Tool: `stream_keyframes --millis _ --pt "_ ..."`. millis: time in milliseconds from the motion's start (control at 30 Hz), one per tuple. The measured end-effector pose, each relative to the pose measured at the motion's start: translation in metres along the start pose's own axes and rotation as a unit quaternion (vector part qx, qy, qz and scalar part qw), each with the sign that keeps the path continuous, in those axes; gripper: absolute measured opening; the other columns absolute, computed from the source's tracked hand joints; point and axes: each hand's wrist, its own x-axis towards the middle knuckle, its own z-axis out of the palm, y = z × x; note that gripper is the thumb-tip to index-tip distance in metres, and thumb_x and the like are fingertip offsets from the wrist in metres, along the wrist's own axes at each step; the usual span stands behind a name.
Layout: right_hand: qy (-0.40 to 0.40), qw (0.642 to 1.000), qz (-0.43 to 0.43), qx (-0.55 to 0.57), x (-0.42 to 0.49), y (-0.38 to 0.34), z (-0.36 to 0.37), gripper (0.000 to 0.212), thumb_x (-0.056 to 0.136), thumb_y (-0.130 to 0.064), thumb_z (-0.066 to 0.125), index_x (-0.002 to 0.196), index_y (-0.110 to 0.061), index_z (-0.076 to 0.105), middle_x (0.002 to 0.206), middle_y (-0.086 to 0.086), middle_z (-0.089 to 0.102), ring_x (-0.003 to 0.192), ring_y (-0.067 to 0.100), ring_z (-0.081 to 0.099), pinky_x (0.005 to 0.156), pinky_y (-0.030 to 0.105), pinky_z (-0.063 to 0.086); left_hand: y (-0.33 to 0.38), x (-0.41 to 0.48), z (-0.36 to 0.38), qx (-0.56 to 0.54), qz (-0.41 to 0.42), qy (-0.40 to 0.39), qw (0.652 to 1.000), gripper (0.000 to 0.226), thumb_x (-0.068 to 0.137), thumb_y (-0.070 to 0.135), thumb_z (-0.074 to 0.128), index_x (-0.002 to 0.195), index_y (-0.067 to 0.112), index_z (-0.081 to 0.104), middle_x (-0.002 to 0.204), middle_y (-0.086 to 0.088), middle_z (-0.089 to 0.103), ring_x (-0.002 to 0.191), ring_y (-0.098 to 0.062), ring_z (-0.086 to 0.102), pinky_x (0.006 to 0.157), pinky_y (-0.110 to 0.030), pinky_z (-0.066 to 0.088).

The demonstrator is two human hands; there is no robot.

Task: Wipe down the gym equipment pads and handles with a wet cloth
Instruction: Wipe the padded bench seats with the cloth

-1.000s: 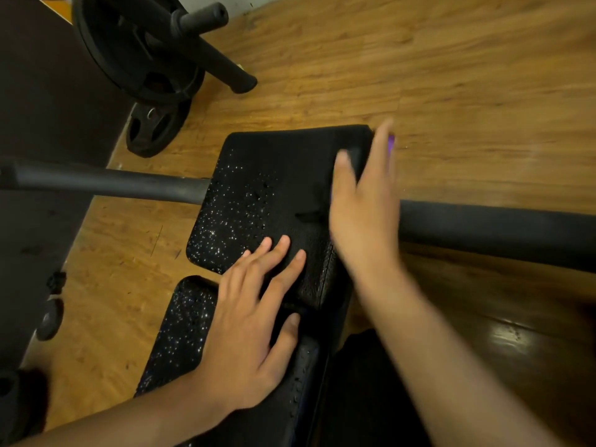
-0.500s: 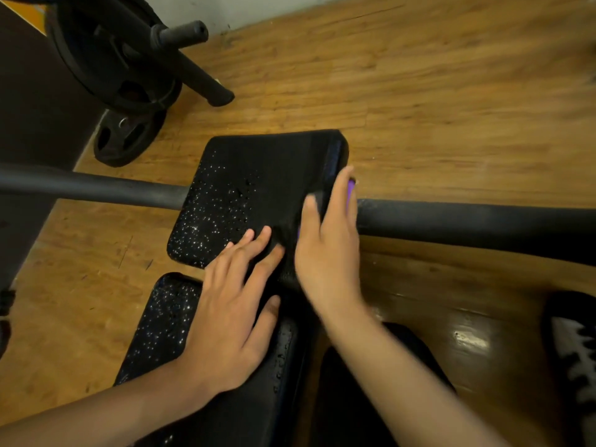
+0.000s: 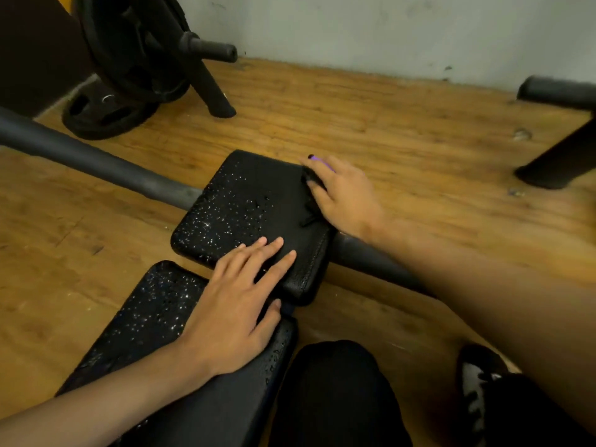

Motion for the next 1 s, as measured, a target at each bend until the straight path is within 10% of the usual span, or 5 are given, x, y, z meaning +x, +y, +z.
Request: stream_keyframes --millis 133,300,500,833,1000 --pt "-0.087 0.996 -0.004 -0.009 0.003 -0.002 -0.022 0.056 0.106 -0.036 0.045 0.157 -0.018 0.029 0.143 0.012 0.054 0.128 0.03 0.051 0.103 0.038 0.041 -0.006 -0.001 0.001 0.006 0.007 0.0 1.0 0.067 0.096 0.04 0.045 0.16 0.022 0.039 0.167 -0.003 0.032 0.156 -0.023 0.025 0.127 -0.038 0.011" --pt "-0.118 0.993 -0.018 0.006 0.007 0.006 -0.035 0.029 0.103 -0.032 0.054 0.126 -0.017 0.045 0.129 0.006 0.056 0.117 0.024 0.052 0.096 0.033 0.042 -0.008 -0.002 0.002 0.01 -0.005 0.021 1.0 0.066 0.099 0.044 0.041 0.161 0.021 0.035 0.169 -0.007 0.029 0.157 -0.025 0.024 0.127 -0.044 0.012" --pt "-0.127 0.989 -0.055 -0.047 0.002 0.013 -0.02 0.077 0.093 -0.067 0.033 0.158 -0.024 0.034 0.164 0.004 0.029 0.146 0.029 0.031 0.118 0.043 0.033 -0.008 -0.002 0.004 -0.008 -0.053 0.036 0.998 0.064 0.103 0.047 0.037 0.162 0.021 0.033 0.17 -0.008 0.024 0.159 -0.027 0.019 0.127 -0.048 0.011" --pt "-0.133 0.988 -0.046 0.066 0.016 0.023 -0.027 0.057 0.101 -0.054 0.043 0.149 -0.024 0.04 0.16 -0.007 0.037 0.139 0.006 0.039 0.111 0.034 0.041 -0.006 -0.001 0.001 0.004 -0.095 0.005 0.995 0.074 0.099 0.051 0.045 0.165 0.023 0.027 0.171 -0.012 0.02 0.16 -0.028 0.012 0.129 -0.043 0.004" --pt "-0.18 0.978 -0.101 -0.028 0.008 0.032 -0.031 0.08 0.099 -0.068 0.027 0.164 -0.022 0.016 0.17 -0.006 0.018 0.155 0.013 0.015 0.128 0.043 0.014 -0.005 0.001 -0.001 0.006 -0.094 0.001 0.996 0.075 0.096 0.052 0.048 0.164 0.026 0.03 0.171 -0.013 0.022 0.16 -0.029 0.013 0.129 -0.045 0.005"
